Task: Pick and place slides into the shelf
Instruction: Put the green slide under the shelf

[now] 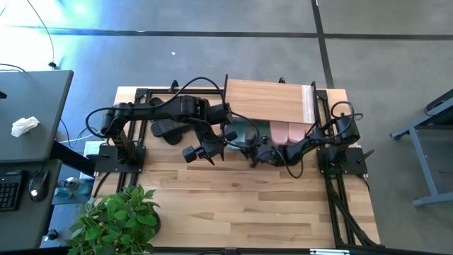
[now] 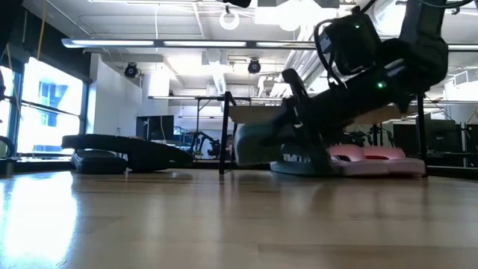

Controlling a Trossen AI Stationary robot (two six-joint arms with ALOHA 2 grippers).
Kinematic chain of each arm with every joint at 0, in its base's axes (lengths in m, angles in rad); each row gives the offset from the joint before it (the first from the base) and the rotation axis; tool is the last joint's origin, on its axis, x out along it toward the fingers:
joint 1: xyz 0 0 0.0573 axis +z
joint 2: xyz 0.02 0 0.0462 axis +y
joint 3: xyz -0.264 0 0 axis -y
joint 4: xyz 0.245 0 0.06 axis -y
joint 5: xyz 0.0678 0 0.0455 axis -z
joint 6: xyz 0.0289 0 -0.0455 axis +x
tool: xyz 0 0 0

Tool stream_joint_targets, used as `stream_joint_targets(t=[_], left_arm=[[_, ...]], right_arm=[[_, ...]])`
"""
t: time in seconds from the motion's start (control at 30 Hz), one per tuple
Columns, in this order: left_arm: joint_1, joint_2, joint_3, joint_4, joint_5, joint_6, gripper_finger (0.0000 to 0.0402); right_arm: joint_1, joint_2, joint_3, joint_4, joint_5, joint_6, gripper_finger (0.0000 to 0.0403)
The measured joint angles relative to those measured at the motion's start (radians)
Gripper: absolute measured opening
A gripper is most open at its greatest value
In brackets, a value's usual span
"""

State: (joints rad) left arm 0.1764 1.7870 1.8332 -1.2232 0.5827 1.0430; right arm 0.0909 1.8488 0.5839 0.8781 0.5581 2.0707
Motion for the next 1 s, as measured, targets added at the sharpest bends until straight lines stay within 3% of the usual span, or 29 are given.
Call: stream_joint_targets(t=[0.23, 0.43, 1.0], left_arm=[[0.000, 0.000, 0.000, 0.023, 0.000, 0.000, 0.0152], [0.000, 0.000, 0.000, 0.027, 0.000, 0.000, 0.0152], [0.000, 0.000, 0.000, 0.034, 0.000, -0.001, 0.0152]], right_arm=[[-0.008, 0.000, -0.010, 0.017, 0.020, -0.007, 0.0036], [-0.048, 0.000, -0.010, 0.041, -0.067, -0.072, 0.0036], [-0.121, 0.000, -0.010, 0.000, -0.107, -0.063, 0.0036]])
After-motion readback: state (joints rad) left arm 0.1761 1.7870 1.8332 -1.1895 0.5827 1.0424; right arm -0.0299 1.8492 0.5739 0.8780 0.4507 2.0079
